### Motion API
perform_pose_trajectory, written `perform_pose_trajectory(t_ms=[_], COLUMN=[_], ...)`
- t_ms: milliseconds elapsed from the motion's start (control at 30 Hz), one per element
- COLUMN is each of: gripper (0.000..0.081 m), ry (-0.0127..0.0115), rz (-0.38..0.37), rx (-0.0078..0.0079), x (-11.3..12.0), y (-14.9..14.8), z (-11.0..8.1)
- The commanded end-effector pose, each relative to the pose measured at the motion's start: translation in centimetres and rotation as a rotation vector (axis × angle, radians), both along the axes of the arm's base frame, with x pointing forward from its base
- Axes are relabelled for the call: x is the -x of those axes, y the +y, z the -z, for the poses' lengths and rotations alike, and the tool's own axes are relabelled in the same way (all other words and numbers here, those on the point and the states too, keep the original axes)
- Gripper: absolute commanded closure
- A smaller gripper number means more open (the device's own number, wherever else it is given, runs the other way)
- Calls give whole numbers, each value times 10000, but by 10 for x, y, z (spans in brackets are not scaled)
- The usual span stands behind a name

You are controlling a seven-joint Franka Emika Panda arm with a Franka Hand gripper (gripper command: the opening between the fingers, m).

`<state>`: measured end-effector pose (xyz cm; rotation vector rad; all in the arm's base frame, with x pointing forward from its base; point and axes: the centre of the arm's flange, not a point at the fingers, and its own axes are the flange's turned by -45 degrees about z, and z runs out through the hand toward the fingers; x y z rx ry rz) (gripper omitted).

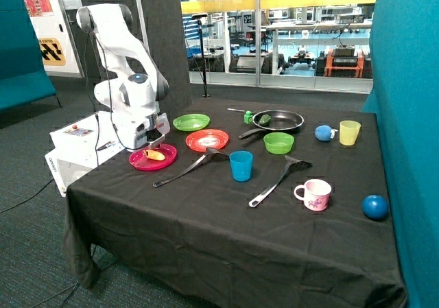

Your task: Cook the vegetables

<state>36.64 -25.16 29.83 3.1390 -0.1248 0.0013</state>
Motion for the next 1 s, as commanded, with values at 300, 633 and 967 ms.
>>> perform_pose_trajectory(t_ms=[300, 633, 967], gripper=[304, 315, 458], ry=[8, 8, 8], rz=[-88, 21, 39], rx=[-2, -2, -2], x=[-4, -3, -9], y=[-2, -9, -6], z=[11, 17, 19])
